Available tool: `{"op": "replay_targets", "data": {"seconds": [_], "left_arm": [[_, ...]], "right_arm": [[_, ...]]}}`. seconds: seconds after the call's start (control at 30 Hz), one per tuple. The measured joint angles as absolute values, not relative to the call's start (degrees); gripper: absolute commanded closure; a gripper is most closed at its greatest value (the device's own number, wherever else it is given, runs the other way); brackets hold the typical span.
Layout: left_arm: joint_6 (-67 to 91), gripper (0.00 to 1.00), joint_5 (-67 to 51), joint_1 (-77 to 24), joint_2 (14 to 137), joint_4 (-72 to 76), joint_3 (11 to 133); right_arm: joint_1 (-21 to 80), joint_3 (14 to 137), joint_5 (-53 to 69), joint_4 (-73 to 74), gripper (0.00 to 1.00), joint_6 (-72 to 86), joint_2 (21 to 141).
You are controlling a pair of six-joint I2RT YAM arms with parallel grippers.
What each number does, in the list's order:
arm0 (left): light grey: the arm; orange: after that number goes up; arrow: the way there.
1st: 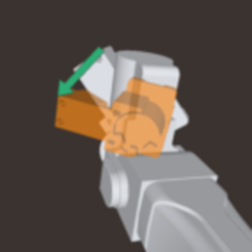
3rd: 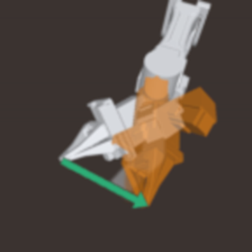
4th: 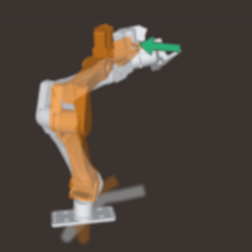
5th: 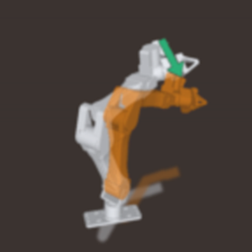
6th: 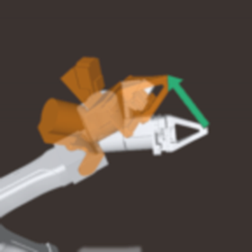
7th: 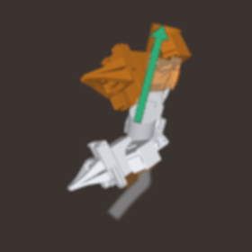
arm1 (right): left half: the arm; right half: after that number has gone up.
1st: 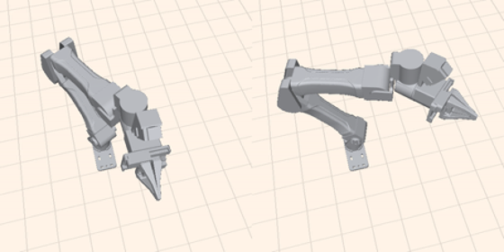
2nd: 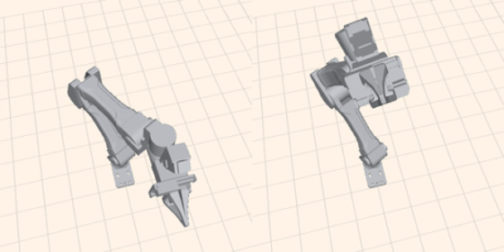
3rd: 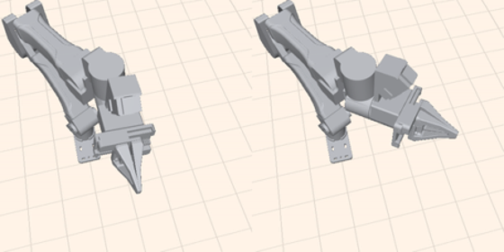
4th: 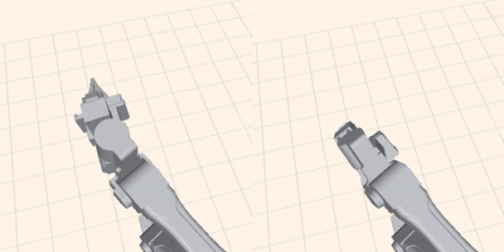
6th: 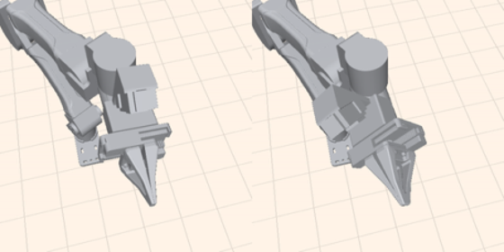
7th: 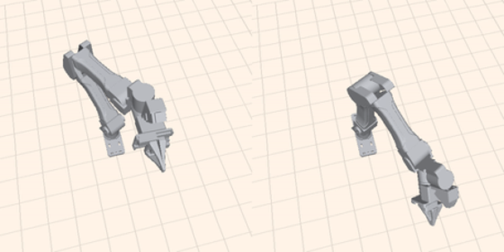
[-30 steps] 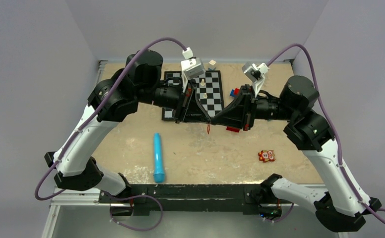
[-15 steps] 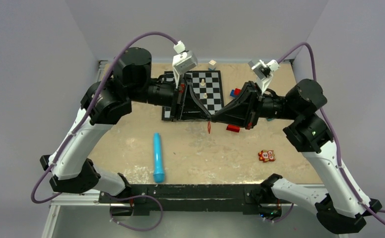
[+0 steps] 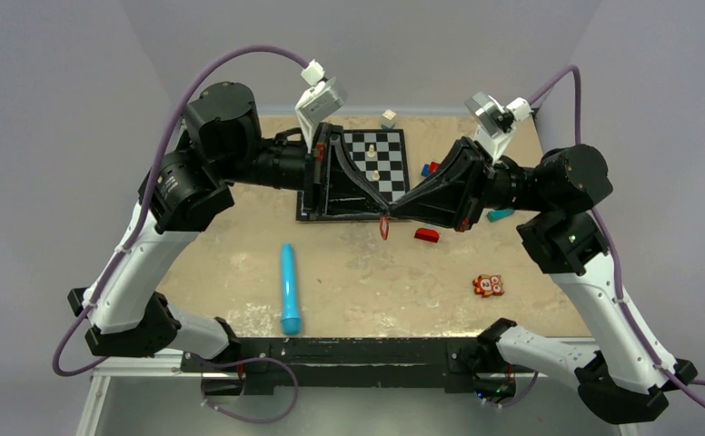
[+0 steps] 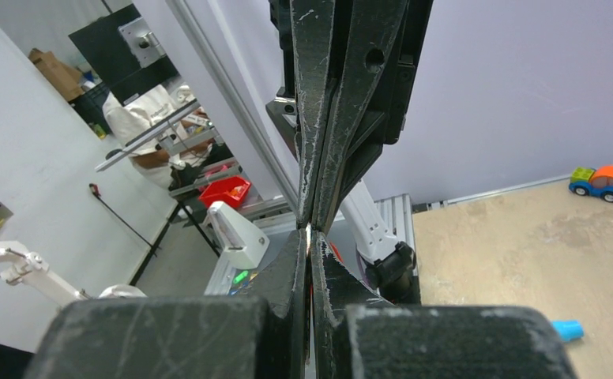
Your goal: Remove the keys from the keyring
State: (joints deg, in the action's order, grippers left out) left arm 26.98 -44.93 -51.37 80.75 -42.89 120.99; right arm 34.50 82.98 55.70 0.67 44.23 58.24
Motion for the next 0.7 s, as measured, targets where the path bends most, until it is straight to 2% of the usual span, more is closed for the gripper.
{"op": "replay_targets", "data": {"seconds": [0.47,0.7], "left_arm": [[29.0,1.00,-42.7,-51.4,78.3,-38.1,116.6],[29.0,1.00,-36.4,-51.5,76.2,-36.9,114.2]], "right_arm": [[34.5,83.0,55.0,-0.4,1.00,45.4,58.5],[34.4,83.0,51.9,-0.3,1.00,45.4,58.5]]}}
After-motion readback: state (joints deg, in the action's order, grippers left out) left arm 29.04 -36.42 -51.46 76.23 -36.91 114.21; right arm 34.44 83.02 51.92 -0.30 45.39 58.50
